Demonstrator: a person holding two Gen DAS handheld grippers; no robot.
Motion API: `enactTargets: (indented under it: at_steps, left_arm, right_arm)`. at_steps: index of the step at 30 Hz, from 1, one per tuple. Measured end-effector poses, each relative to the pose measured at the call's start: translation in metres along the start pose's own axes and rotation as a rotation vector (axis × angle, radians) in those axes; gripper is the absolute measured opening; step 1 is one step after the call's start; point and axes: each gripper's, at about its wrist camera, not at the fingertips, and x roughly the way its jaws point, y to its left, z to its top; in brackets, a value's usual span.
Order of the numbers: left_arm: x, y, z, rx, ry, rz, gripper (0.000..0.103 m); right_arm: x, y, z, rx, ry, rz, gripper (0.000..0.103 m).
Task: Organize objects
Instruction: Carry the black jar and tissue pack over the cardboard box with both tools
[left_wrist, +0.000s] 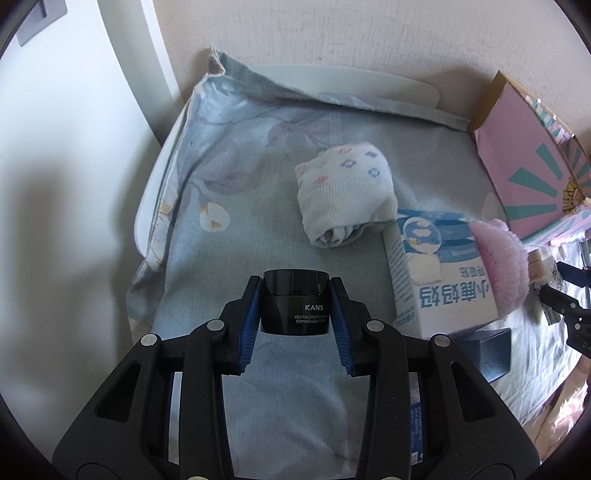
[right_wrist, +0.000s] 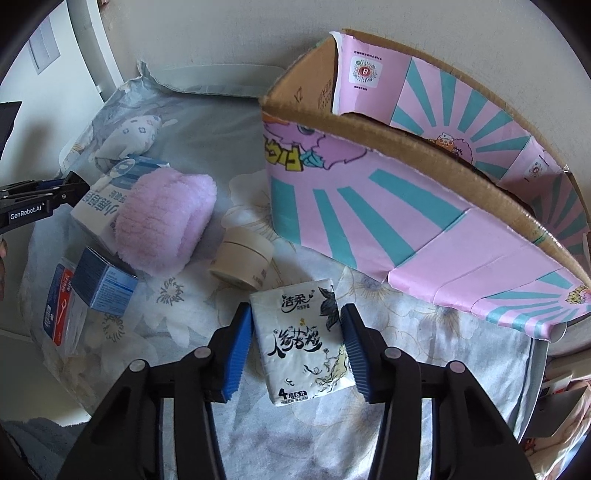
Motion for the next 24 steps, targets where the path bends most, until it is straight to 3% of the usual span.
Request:
enactTargets:
  at_steps: [8,16,24]
  left_arm:
    - [-0.037,-0.006,0.016,0.017,-0.058,-0.035,0.033]
    - [-0.091,-0.030,0.059,0.097,-0.159,-0.086,0.033]
    - [-0.135,-0.076,0.105,0.137,-0.258,-0.133,0.033]
  right_arm:
    - [-0.041,0.001,0.014,-0.003,-0.045,-0.001,0.045]
    - [-0.090,0.007,0.045,0.009,-0.148,-0.006,0.045]
    - [-0.133,-0.032,0.085,0.037,-0.231,0.023,0.045]
